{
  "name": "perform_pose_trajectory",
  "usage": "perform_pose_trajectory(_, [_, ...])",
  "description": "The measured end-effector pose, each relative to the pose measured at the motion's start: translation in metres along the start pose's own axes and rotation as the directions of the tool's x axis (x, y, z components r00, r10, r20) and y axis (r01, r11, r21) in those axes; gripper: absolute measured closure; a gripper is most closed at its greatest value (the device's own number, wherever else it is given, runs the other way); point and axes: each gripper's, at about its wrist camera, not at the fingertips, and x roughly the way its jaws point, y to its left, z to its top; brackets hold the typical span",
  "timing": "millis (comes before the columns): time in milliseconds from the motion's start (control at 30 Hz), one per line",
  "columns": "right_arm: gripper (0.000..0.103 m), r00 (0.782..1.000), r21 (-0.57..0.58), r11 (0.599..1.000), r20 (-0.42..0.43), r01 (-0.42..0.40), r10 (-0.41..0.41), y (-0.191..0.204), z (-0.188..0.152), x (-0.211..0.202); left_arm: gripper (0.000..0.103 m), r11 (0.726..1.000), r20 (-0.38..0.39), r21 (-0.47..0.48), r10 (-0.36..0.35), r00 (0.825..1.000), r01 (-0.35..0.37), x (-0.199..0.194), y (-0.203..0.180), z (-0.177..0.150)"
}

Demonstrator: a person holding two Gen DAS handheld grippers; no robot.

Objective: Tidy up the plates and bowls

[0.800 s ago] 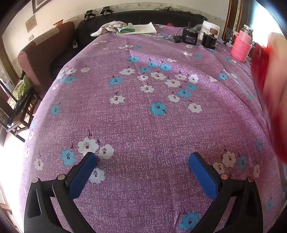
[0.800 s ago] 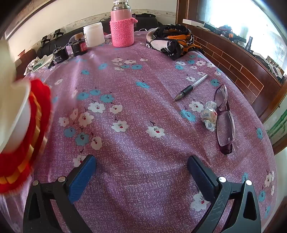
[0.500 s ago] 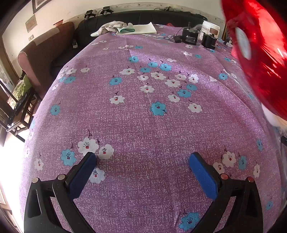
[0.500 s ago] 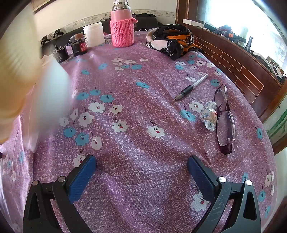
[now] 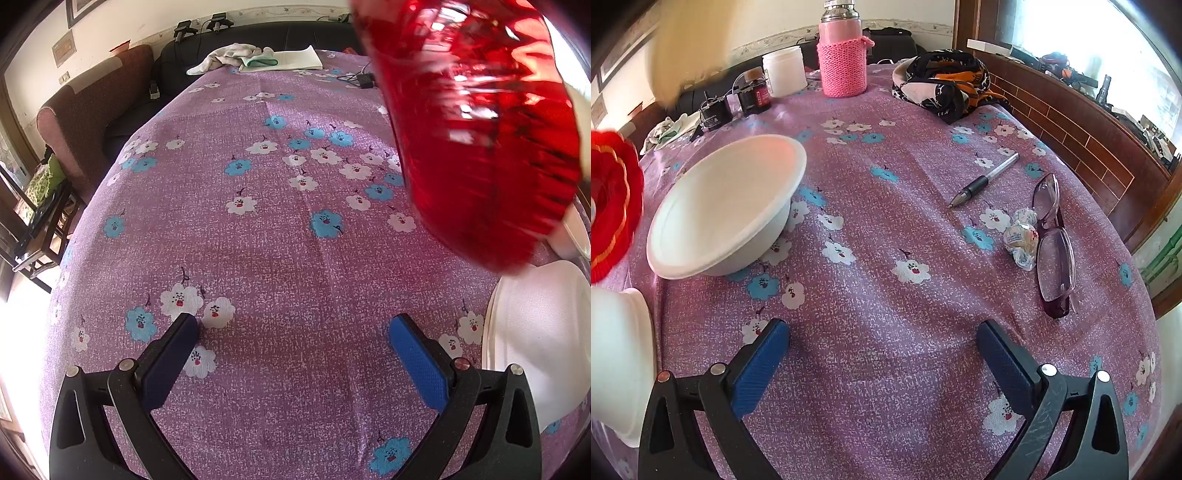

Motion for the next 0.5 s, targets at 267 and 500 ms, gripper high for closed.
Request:
perform_pose_trajectory(267, [0.001,1.000,0.000,1.000,0.000,0.000,0.000,0.0000,0.0002,-0.0001,0.000,1.000,0.001,0.000,0.000,1.000,0.000,0.0003,0.0006,0.0006])
perform_pose_trajectory(500, [0.001,1.000,0.000,1.000,-0.001,0.001,-0.001,0.0001,0.0005,0.0002,0.000,1.000,0.000,0.000,0.000,1.000,0.000,0.0017,0.0016,0.0017])
